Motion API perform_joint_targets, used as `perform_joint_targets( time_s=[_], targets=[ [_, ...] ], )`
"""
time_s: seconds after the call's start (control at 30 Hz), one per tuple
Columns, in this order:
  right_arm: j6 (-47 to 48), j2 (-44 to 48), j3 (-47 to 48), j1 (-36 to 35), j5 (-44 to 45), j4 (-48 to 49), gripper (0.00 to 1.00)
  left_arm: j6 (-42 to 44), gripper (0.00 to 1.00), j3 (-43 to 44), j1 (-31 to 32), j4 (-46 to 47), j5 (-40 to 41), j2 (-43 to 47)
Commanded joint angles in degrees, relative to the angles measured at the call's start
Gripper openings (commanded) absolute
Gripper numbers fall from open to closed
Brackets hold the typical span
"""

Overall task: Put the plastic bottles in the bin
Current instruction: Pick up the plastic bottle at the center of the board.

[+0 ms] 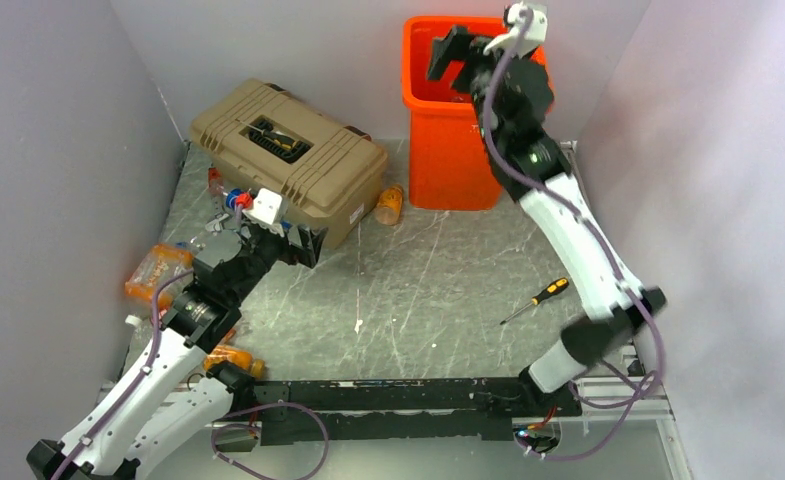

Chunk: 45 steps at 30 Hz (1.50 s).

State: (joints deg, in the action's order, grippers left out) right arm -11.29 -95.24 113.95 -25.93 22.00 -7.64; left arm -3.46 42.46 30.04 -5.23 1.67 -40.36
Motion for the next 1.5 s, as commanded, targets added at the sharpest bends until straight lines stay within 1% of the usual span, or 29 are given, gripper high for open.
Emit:
perform_joint_targets(
  time_s=[0.0,0.1,0.2,0.27,0.37,0.57,0.7,0.8,0.9,1.0,1.13,1.3,1.4,1.47],
  targets=[
    [2.16,14.80,-16.42,-7.22,-4.28,15.45,0.99,-0.30,0.99,2.44,0.11,0.91,2.30,0.01],
    [-2.74,23.31,-31.59,-10.04,-10.32,22.05,0.98,-0.62,0.99,1.41,0.08,2.42,3.29,0.19],
    [-6.37,28.63,-42.79,-13.60,-12.49,22.88,0.97,-1.01,0.99,0.57,0.18,3.71,3.98,0.24],
    [-7.69,30.41,-48.39,-16.28,-11.71,21.29,0.97,-1.93,0.99,0.64,0.19,3.75,4.38,0.01],
    [-9.09,31.14,-53.92,-19.02,-9.35,16.07,0.97,-3.59,1.00,2.09,0.19,1.80,5.09,-0.72],
    [-13.80,34.18,-65.36,-19.82,0.05,9.42,1.00,-4.65,0.99,3.26,0.19,0.37,7.16,-1.54],
    [-19.30,33.73,-68.21,-19.43,4.04,4.44,1.00,-4.50,0.99,2.79,0.19,0.80,8.89,-1.61],
    [-23.59,32.78,-70.01,-19.00,8.00,3.90,1.00,-4.36,0.99,2.13,0.12,1.36,9.61,-1.63],
    [-22.19,31.82,-71.17,-18.61,9.38,4.08,1.00,-3.65,1.00,2.65,0.10,0.40,8.31,-2.86],
    [-20.65,31.43,-71.23,-18.63,12.25,1.69,1.00,-2.86,0.99,4.03,0.12,-1.32,6.44,-5.47],
    [-20.69,33.70,-74.47,-18.50,13.59,1.47,1.00,-3.14,0.99,5.53,0.19,-2.94,5.13,-8.19],
    [-21.67,38.00,-79.69,-18.45,12.40,4.85,0.99,-2.96,0.99,6.98,0.13,-4.77,6.47,-10.69],
    [-22.62,39.33,-80.46,-18.45,13.58,4.30,0.98,-3.89,0.98,7.92,0.12,-6.09,7.35,-12.14],
    [-23.69,40.66,-80.70,-18.45,14.99,2.73,0.97,-6.62,0.96,9.64,0.18,-8.09,9.42,-14.24]
  ],
)
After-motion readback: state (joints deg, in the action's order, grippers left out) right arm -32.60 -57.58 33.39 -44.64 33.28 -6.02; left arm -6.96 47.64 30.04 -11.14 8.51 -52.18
